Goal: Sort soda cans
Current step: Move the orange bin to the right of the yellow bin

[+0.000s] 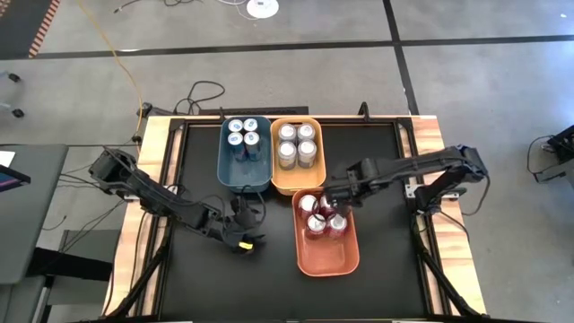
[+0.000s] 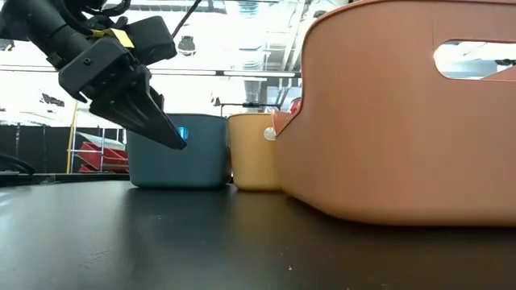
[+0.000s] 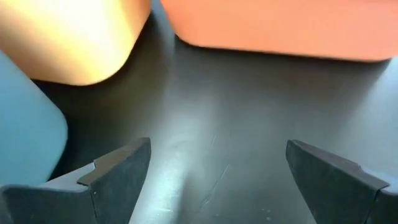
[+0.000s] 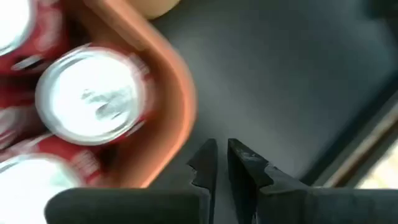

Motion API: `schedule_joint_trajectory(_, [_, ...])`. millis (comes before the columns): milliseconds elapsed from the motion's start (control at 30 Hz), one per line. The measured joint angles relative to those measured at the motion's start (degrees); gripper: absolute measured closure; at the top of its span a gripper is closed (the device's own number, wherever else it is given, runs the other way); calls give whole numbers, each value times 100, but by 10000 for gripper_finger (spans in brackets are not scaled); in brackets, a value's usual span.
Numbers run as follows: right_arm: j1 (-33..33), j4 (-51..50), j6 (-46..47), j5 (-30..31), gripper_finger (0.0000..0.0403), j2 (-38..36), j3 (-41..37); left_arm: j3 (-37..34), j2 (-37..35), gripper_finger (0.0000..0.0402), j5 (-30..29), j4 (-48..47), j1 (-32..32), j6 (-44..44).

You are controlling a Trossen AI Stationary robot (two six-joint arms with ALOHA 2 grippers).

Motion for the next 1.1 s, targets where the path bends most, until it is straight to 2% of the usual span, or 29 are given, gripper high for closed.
schedule_joint_trajectory(67, [-43, 91, 41, -348, 335, -101, -41, -17, 111, 31, -36, 249, -3, -85])
schedule_joint_trajectory(167, [-81, 82, 240, -527, 309, -336, -104, -35, 447, 36, -4, 810, 59, 92])
schedule_joint_trajectory(333, [135, 133, 850, -553, 241, -838, -464, -13, 1222, 57, 91, 2153, 227, 684])
schedule_joint_trajectory(433, [386, 137, 1359, -572, 199, -1110, -778, 60, 1608, 68, 105, 2607, 341, 926])
schedule_joint_trajectory(567, [726, 142, 1735, -503, 180, -1382, -1167, 191, 1996, 78, 124, 3223, 448, 1194])
schedule_joint_trajectory(733, [1138, 325, 1928, -342, 215, -1650, -1332, 409, 2389, 93, 275, 3993, 461, 1773])
schedule_joint_trajectory(933, [1447, 484, 1881, -231, 320, -1808, -1332, 781, 2761, 124, 279, 4085, 556, 2022])
schedule_joint_trajectory(1033, [1555, 529, 1877, -231, 378, -1806, -1332, 908, 2897, 138, 514, 4094, 643, 2010])
schedule_joint_trajectory(1100, [1602, 594, 1865, -228, 394, -1806, -1332, 1002, 2992, 145, 691, 4112, 711, 1955])
